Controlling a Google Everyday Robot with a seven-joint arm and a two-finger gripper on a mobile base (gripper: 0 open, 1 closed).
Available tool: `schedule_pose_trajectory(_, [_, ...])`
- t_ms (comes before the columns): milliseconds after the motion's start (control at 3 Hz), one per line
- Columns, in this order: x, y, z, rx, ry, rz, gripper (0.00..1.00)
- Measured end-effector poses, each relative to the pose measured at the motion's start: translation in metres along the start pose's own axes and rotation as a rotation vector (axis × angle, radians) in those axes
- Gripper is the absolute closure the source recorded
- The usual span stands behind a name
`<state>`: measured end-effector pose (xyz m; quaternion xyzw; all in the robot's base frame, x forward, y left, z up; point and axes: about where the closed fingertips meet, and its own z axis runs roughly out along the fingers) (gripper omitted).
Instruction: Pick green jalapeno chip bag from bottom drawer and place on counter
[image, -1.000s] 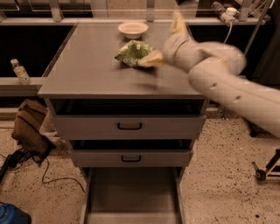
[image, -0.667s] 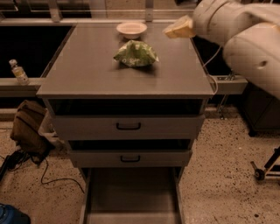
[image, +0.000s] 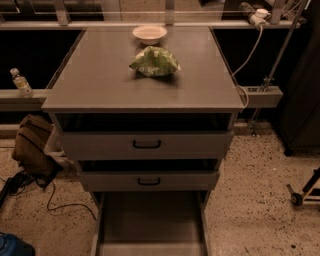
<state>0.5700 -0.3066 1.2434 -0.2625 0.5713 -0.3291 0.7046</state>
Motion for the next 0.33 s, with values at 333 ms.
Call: schedule_pose_trajectory(333, [0.0084, -0.0248, -0.0164, 0.046, 0.023, -0.002, 0.00])
